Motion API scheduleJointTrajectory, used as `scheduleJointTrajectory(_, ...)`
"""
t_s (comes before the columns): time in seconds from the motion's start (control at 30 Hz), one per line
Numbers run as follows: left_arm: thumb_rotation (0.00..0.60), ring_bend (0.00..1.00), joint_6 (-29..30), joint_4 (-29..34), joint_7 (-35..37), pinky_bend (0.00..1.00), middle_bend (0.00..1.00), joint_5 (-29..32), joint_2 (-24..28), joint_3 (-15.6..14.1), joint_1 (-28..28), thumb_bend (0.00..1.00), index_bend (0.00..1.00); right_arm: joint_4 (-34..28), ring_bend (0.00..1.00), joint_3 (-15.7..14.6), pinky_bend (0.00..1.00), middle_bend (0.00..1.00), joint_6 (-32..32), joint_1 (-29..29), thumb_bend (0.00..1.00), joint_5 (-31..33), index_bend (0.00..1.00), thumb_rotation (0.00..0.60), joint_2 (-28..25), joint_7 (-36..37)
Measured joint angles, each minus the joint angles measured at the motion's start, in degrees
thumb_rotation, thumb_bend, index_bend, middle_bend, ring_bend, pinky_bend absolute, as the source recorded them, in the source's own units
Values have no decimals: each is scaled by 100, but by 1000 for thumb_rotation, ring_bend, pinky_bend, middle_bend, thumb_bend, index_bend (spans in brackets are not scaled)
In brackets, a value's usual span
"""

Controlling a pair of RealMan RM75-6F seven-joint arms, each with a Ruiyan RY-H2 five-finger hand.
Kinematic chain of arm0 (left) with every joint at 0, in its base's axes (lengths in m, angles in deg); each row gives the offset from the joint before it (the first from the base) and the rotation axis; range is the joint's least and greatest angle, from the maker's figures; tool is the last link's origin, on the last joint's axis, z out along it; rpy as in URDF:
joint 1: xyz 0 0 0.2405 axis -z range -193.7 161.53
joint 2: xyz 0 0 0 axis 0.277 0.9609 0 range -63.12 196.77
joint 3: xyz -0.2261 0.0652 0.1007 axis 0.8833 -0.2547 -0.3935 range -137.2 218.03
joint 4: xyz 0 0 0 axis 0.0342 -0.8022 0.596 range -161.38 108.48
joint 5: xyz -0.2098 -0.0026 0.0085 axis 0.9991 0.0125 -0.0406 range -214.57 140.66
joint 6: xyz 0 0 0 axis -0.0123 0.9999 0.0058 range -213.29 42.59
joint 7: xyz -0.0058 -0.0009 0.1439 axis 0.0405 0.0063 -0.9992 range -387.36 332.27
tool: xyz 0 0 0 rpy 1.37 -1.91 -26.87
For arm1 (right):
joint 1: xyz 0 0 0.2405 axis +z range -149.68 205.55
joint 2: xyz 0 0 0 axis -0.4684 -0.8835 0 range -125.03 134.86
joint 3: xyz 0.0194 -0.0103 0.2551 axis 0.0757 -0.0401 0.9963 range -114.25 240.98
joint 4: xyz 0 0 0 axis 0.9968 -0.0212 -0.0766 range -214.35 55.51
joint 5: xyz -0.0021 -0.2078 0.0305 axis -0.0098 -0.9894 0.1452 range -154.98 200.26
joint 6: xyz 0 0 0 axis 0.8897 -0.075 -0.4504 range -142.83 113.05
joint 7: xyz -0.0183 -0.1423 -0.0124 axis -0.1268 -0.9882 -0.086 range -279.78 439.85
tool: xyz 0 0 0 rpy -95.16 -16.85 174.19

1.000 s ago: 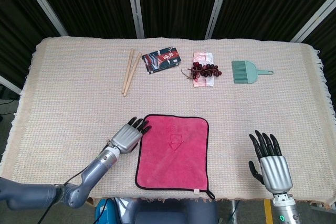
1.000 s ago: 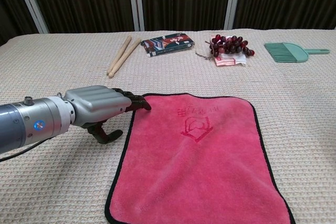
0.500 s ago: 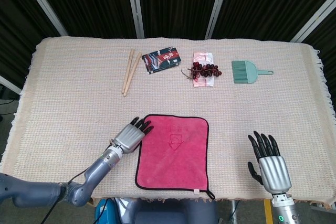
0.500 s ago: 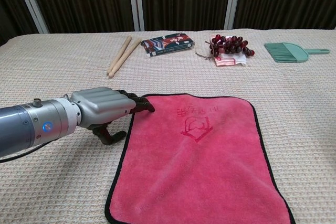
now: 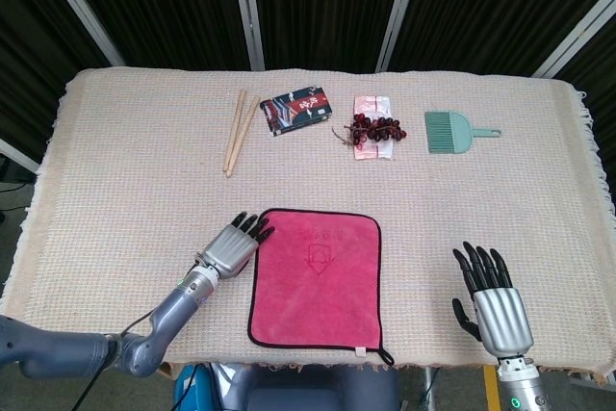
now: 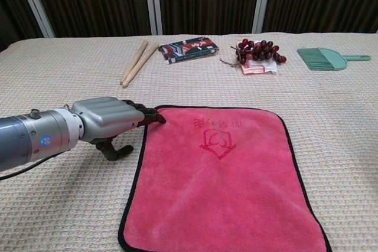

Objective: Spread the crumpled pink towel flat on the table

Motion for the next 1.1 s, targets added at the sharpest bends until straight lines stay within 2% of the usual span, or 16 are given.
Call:
scheduleJointTrajectory(0.33, 600, 0, 61, -1, 66, 19, 10, -8, 166, -126, -53, 585, 0, -14, 0, -24, 0, 0, 11, -9, 418, -35, 0, 600, 8, 1)
scheduleJointTrajectory(0.67, 600, 0, 141, 53, 211, 19, 4, -148, 220, -113, -80, 581, 0, -32, 0, -39, 0, 0, 27, -21, 417, -61, 0, 600, 14, -14)
scheduleJointTrajectory(0.83, 600, 0, 226, 122, 568, 19, 0, -450, 202, -54, -157, 446, 0, -32, 0, -42, 0, 0, 57, -23, 418, -101, 0, 600, 6, 13)
scheduleJointTrajectory(1.1, 600, 0, 507, 573, 1228, 13, 0, -1080, 390, 40, -386, 392, 0, -36, 0, -43, 0, 0, 75, -24, 418, -126, 0, 600, -18, 64)
